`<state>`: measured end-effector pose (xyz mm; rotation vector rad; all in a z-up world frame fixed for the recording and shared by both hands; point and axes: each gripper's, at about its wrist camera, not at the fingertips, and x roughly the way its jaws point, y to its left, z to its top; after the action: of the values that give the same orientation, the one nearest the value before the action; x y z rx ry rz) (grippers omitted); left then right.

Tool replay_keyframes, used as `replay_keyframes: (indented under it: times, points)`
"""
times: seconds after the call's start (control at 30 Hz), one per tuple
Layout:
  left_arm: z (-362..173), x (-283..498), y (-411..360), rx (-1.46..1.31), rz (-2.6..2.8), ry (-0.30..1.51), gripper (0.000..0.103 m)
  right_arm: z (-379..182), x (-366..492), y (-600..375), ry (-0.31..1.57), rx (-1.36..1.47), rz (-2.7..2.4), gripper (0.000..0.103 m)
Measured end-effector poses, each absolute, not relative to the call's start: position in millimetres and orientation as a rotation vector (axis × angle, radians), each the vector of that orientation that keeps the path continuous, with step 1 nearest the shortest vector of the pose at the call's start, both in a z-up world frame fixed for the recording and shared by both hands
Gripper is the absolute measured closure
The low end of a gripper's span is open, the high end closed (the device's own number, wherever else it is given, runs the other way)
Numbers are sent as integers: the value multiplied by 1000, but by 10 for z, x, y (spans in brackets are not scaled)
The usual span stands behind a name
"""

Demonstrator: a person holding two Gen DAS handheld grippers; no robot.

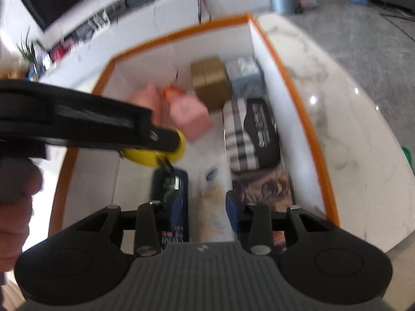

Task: Organize rigid objects
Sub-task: 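Lower the tape measure and white tube into the box and open both tools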

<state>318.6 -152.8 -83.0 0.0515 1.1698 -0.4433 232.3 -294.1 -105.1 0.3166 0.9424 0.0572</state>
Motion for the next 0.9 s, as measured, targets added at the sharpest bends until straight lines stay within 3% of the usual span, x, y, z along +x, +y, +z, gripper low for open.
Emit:
replay_keyframes:
  times: [0.37, 0.73, 0.9]
  points:
    - [-1033, 3322, -1590, 15, -358, 1226, 43, -1088, 2371, -2932, 885, 285, 55, 62]
    - [-632, 3115, -1404, 13, -385, 1115, 42, -1090, 2381, -2958, 879, 282, 70, 61]
    - [-302, 2769, -1250, 71, -361, 968, 42, -1051, 2362, -2991, 904, 314, 105, 49]
